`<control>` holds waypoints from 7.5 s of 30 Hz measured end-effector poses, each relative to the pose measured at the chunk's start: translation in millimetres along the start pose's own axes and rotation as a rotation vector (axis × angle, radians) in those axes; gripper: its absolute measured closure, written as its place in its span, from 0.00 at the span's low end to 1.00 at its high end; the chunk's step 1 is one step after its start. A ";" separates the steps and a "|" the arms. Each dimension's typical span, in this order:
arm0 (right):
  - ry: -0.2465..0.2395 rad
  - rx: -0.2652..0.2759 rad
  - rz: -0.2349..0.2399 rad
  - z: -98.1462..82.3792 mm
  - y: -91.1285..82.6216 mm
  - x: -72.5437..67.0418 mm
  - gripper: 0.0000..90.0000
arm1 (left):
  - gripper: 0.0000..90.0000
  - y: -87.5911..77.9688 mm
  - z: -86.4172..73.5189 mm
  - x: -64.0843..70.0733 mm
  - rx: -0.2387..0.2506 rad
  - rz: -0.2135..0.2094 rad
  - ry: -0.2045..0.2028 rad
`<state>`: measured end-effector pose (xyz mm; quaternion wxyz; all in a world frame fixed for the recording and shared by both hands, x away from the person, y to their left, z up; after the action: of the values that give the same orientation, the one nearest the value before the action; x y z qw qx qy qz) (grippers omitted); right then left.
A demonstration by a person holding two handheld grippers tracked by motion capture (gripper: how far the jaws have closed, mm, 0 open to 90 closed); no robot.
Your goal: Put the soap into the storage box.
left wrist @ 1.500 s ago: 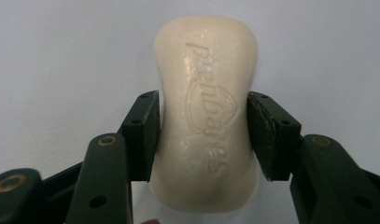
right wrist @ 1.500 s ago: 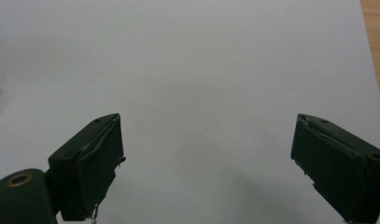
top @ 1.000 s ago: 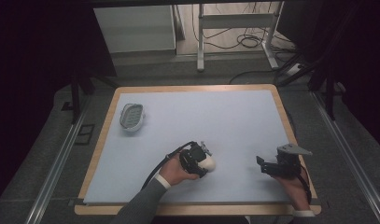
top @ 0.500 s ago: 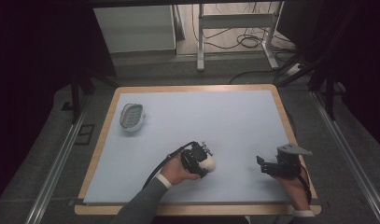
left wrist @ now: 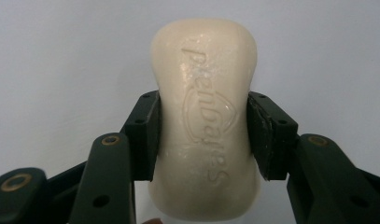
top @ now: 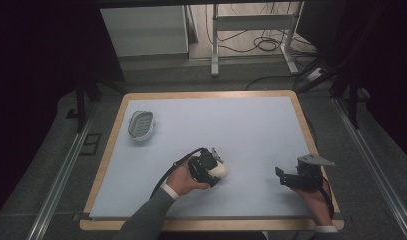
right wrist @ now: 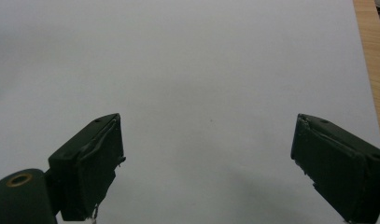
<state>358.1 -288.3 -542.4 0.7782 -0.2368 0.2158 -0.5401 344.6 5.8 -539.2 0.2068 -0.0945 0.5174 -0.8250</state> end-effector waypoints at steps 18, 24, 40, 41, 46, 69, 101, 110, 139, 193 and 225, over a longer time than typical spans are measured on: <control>-0.002 -0.009 -0.002 -1.4 1.5 -0.4 0.10 | 0.55 -24.6 -13.8 -26.5 0.048 0.025 -0.081; 0.001 -0.011 -0.001 -2.1 1.8 0.5 0.10 | 0.55 -28.4 -15.4 -32.2 0.054 0.036 -0.097; 0.005 -0.014 -0.004 -3.1 2.6 2.7 0.10 | 0.55 -47.5 -27.1 -61.3 0.069 0.079 -0.166; 0.007 -0.013 -0.003 -3.1 2.7 2.7 0.10 | 0.55 -49.0 -28.3 -64.2 0.071 0.085 -0.174; 0.006 -0.019 -0.003 -3.4 3.1 2.6 0.10 | 0.55 -54.9 -34.1 -74.2 0.073 0.103 -0.197; 0.005 -0.025 -0.006 -5.0 4.5 3.3 0.10 | 0.55 -72.7 -48.2 -99.5 0.077 0.151 -0.247; 0.011 -0.029 -0.011 -6.0 5.0 4.9 0.10 | 0.55 -94.3 -81.5 -146.2 0.065 0.203 -0.364; 0.009 -0.031 -0.014 -6.3 5.7 4.8 0.10 | 0.55 -100.5 -92.1 -158.3 0.068 0.216 -0.403; 0.014 -0.038 -0.014 -7.7 6.4 6.1 0.10 | 0.55 -110.7 -112.5 -201.2 0.084 0.253 -0.530; 0.014 -0.046 -0.017 -10.6 7.5 9.2 0.10 | 0.30 -88.0 -106.3 -205.4 0.184 0.230 -0.566; -0.001 -0.041 -0.005 -7.8 6.6 2.3 0.10 | 0.29 -53.9 -152.7 -69.1 0.327 0.120 -0.372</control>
<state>359.1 -289.5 -552.7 0.7719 -0.2535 0.2261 -0.5373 337.0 181.0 -555.2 0.3595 -0.1790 0.3349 -0.8524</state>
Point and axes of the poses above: each handheld gripper's, and its own axes: y roughly forward along the jaws, z roughly out of its top, x roughly to its right, the point moved 6 cm from there along y, roughly forward along the jaws, and after that the axes turned 7 degrees about y, right-handed, at the moved point
